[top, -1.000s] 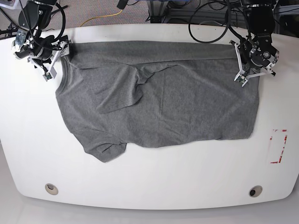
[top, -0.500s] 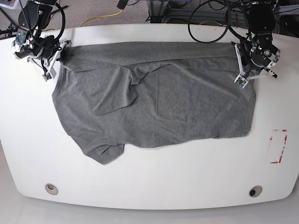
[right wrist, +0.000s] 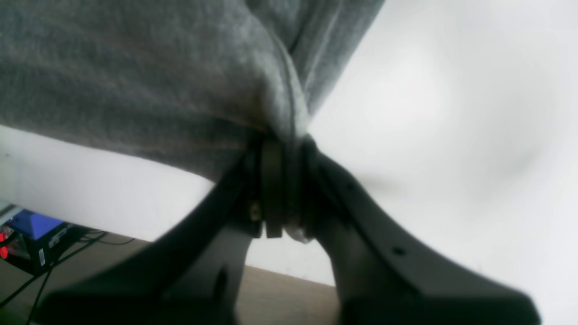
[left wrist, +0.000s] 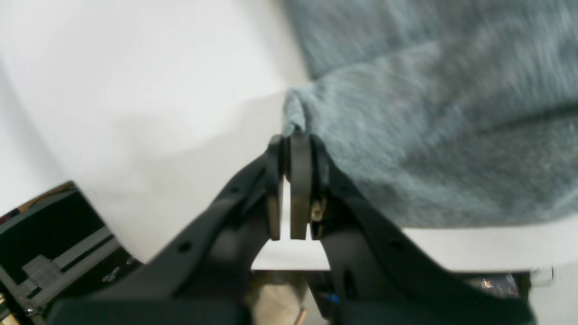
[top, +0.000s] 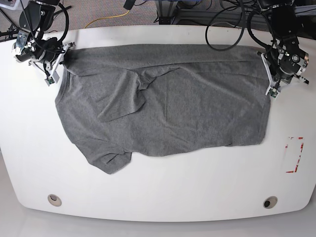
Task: Fold the T-shirt properly
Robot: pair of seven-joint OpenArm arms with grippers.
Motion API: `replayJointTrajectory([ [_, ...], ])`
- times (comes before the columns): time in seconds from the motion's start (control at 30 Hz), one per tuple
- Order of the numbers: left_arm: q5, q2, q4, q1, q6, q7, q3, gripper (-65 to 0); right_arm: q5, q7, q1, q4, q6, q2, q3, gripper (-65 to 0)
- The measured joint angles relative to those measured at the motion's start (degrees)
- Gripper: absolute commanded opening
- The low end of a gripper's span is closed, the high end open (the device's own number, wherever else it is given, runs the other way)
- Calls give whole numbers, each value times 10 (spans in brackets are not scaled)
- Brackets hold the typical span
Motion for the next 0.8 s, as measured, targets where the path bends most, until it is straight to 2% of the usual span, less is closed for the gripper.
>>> replayJointTrajectory([
  [0.27, -5, -27, -1, -30, 0, -2, 10, -650, 0, 0, 0, 0, 0, 0, 0, -606],
  [0.5, -2, -83, -1, -37, 0, -1, 28, -650, 0, 0, 0, 0, 0, 0, 0, -606],
  [0.77, -2, -96, -1, -42, 0, 1, 32, -649, 0, 0, 0, 0, 0, 0, 0, -601],
  [0.8, -3, -96, -1, -43, 0, 2, 32, -624, 0, 0, 0, 0, 0, 0, 0, -599],
])
